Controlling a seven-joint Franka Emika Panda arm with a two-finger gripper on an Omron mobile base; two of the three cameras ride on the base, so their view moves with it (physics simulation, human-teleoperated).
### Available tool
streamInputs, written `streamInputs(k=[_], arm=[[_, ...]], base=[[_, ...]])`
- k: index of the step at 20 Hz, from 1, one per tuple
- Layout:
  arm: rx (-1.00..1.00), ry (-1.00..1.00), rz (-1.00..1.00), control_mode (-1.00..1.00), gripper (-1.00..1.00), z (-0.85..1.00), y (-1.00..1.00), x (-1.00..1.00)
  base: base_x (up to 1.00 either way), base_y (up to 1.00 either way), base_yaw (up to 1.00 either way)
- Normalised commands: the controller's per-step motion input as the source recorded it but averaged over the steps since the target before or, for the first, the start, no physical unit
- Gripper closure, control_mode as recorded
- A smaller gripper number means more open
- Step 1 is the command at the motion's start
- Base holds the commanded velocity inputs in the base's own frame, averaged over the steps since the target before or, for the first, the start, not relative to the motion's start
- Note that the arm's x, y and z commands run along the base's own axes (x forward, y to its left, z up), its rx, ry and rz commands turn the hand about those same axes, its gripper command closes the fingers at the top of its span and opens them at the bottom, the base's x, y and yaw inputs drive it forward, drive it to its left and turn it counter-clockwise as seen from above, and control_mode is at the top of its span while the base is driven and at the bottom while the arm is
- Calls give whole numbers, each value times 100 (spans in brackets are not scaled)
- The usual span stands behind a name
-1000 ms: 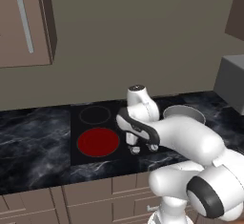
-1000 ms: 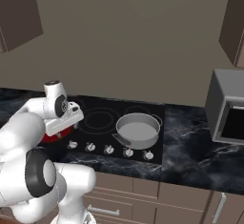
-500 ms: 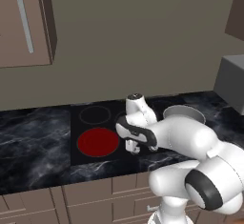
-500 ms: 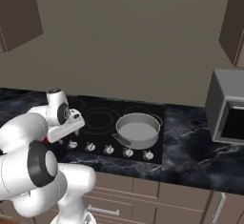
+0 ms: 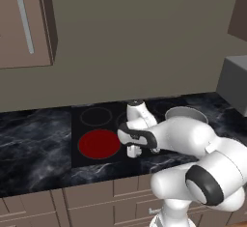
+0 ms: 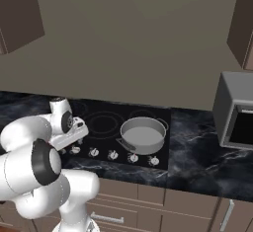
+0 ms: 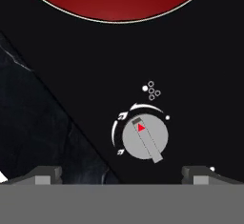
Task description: Turn off the front left burner of the stove.
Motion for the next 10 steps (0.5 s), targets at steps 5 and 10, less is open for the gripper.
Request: streamInputs(k=[5,10], arm=[[-2,2,2,-100,-100,-15,2,8],[-2,2,4,-100,-100,-14,2,13]], base=[[0,0,0],[0,0,0]])
